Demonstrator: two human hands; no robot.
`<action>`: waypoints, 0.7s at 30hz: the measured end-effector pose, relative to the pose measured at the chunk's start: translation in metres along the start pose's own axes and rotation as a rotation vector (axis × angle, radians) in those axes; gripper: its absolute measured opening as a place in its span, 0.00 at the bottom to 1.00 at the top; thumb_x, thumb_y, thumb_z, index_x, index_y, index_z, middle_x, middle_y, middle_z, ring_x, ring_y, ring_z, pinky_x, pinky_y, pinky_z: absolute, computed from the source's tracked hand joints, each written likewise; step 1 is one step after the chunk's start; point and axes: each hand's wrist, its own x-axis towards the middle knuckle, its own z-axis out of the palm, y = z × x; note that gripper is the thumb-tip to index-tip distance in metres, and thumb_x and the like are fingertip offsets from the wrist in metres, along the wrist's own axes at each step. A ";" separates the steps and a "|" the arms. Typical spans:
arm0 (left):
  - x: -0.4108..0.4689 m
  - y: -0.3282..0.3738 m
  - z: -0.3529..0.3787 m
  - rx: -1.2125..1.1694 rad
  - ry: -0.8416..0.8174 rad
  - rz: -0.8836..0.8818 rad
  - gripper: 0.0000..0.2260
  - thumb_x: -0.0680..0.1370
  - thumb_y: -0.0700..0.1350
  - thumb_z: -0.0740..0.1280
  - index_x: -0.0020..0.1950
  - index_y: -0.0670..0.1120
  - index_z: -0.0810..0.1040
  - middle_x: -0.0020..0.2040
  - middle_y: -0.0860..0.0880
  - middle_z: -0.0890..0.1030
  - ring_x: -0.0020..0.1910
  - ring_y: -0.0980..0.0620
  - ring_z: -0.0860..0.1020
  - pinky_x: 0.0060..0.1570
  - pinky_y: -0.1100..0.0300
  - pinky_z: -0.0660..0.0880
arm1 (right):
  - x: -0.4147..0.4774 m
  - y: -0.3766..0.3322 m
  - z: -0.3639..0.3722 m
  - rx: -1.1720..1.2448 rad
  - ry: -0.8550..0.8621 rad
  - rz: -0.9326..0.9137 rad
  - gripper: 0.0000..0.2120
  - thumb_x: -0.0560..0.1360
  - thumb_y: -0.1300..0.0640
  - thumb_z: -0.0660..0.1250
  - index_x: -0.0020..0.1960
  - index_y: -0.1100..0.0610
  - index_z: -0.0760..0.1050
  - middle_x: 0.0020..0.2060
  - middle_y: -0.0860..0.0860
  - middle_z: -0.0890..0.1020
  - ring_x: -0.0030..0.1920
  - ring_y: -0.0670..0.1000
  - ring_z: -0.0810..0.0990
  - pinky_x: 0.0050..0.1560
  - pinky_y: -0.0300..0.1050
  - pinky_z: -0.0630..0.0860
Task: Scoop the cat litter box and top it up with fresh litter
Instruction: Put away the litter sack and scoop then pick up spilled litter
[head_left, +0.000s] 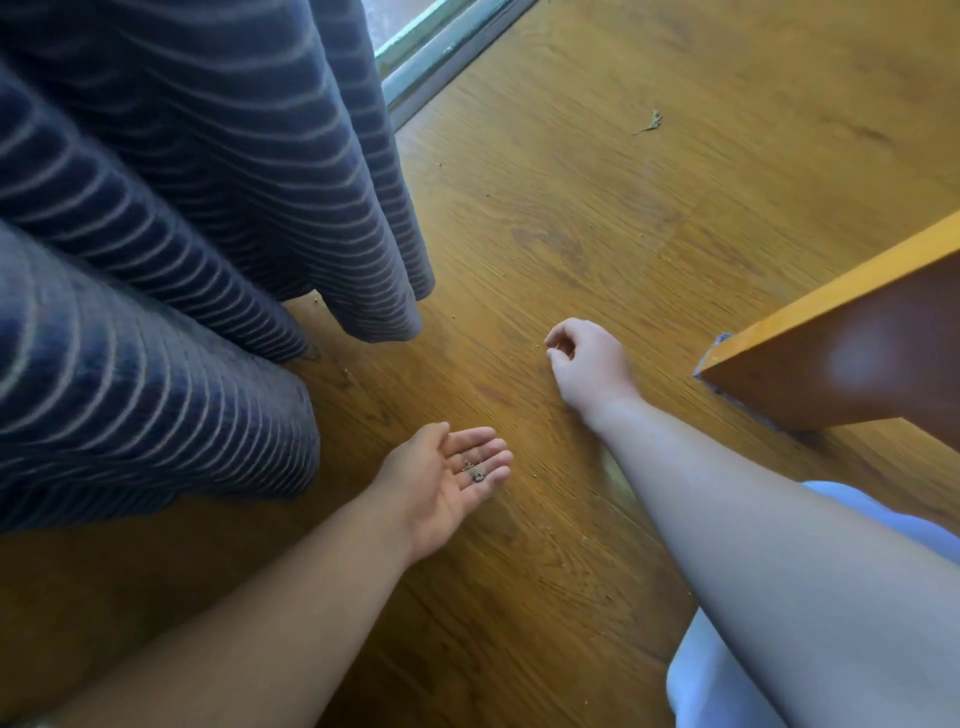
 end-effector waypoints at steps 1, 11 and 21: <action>-0.003 0.001 -0.004 0.005 0.000 -0.004 0.20 0.86 0.48 0.53 0.60 0.36 0.79 0.55 0.36 0.83 0.54 0.41 0.83 0.48 0.50 0.82 | 0.002 -0.002 0.003 -0.019 0.001 -0.007 0.05 0.79 0.57 0.65 0.50 0.51 0.78 0.47 0.46 0.78 0.47 0.49 0.76 0.47 0.41 0.69; -0.011 0.000 -0.026 -0.023 -0.012 0.006 0.20 0.85 0.48 0.53 0.61 0.35 0.78 0.53 0.36 0.84 0.52 0.41 0.84 0.45 0.50 0.82 | 0.002 -0.016 0.013 -0.237 0.028 0.001 0.06 0.81 0.53 0.60 0.50 0.50 0.75 0.50 0.48 0.76 0.47 0.56 0.77 0.45 0.48 0.74; 0.002 -0.023 0.009 0.062 -0.047 -0.016 0.20 0.85 0.47 0.51 0.61 0.35 0.76 0.58 0.36 0.80 0.56 0.41 0.80 0.47 0.50 0.80 | -0.075 -0.039 -0.029 -0.075 -0.187 -0.162 0.05 0.78 0.53 0.62 0.50 0.51 0.76 0.51 0.49 0.80 0.51 0.54 0.79 0.52 0.51 0.77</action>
